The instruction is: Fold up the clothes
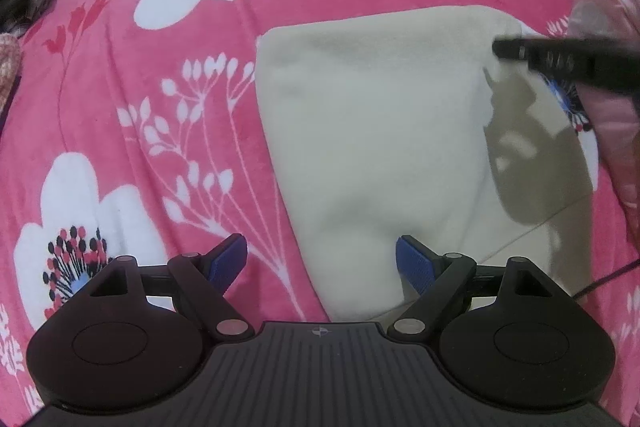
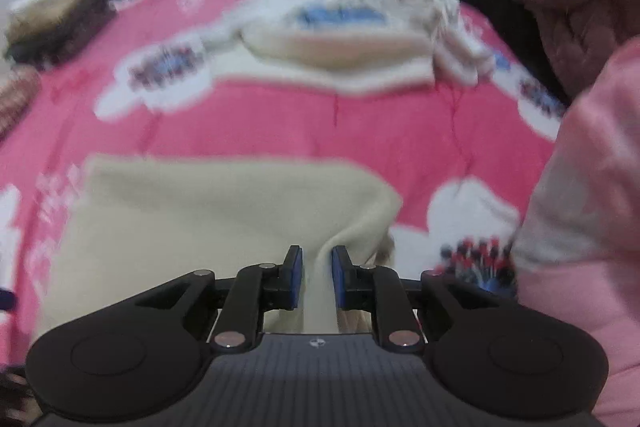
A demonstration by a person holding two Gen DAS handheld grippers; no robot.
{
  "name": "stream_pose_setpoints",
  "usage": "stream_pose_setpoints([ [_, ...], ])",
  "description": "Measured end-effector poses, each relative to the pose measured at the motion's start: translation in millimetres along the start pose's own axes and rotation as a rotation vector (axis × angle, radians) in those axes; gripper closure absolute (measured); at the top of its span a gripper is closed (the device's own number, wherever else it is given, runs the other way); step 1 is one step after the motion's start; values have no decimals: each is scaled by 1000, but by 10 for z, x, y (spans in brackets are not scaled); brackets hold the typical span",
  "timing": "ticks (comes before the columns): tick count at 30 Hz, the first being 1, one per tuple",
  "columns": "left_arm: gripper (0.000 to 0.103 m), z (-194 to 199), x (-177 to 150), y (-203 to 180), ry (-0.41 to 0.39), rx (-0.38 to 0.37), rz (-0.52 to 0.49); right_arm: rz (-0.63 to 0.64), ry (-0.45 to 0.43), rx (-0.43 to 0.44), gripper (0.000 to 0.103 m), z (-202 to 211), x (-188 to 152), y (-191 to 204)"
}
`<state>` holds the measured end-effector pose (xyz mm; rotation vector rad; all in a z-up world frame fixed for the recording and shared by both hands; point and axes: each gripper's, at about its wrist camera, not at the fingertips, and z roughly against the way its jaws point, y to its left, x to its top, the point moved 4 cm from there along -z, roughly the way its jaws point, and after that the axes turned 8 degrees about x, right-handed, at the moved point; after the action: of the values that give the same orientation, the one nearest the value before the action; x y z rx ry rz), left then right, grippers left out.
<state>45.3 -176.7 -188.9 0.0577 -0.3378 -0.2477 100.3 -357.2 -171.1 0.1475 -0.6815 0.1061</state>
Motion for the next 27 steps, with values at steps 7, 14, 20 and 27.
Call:
stream_pose_setpoints([
  [7, 20, 0, 18, -14, 3, -4, -9, -86, 57, 7, 84, -423, -62, -204],
  [14, 23, 78, 25, 67, -37, -44, 11, -48, 71, -4, 83, -447, -80, -161],
  [20, 21, 495, 124, 319, -336, -152, 30, -83, 53, 0, 82, -432, -115, -181],
  [27, 53, 60, 500, 235, -380, -271, 35, -81, 17, -20, 81, -403, -172, -148],
])
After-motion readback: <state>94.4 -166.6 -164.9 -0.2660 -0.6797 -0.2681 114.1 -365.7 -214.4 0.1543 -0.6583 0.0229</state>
